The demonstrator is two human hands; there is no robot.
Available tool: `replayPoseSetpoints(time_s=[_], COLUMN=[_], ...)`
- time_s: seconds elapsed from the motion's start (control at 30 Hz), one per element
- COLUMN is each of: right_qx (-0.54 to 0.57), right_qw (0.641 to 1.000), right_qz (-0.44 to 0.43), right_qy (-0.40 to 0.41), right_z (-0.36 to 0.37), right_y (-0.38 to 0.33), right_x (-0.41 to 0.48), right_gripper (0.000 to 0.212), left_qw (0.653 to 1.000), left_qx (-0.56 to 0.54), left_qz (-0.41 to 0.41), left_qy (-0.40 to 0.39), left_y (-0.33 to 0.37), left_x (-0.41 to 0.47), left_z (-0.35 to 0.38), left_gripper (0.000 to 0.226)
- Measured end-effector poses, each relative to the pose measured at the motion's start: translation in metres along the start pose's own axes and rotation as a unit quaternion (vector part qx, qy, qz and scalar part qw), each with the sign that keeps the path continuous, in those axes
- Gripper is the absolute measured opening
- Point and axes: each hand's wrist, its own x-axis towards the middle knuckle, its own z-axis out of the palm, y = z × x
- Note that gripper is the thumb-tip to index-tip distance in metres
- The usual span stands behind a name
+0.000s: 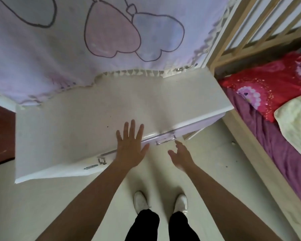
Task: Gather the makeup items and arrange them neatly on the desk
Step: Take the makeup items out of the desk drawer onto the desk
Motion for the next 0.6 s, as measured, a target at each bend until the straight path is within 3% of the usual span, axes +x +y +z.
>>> replayPoseSetpoints(time_s=[0.03, 0.13, 0.2, 0.33, 0.47, 0.6], right_qx=[0.117, 0.382, 0.467, 0.572, 0.583, 0.544], right_qw=[0.992, 0.913, 0.871, 0.796, 0.79, 0.821], right_qz=[0.053, 0.142, 0.151, 0.192, 0.187, 0.175], right_qy=[-0.013, -0.02, -0.002, 0.043, 0.031, 0.01], right_z=[0.01, 0.031, 0.041, 0.056, 0.062, 0.067], right_y=[0.001, -0.001, -0.004, -0.006, -0.009, 0.004], right_x=[0.014, 0.046, 0.063, 0.089, 0.105, 0.11], right_gripper=[0.059, 0.042, 0.029, 0.036, 0.021, 0.018], left_qw=[1.0, 1.0, 1.0, 0.999, 0.999, 0.998], left_qx=[0.004, -0.008, -0.006, 0.007, 0.025, 0.04], left_qz=[-0.006, -0.021, -0.024, -0.033, -0.033, -0.035], left_qy=[-0.009, -0.017, -0.009, 0.003, 0.021, 0.028], left_y=[-0.003, -0.005, -0.003, -0.001, -0.002, -0.001], left_x=[0.003, 0.003, 0.001, 0.002, -0.002, -0.004], left_z=[0.012, 0.041, 0.051, 0.053, 0.062, 0.069], left_gripper=[0.075, 0.074, 0.075, 0.076, 0.079, 0.086])
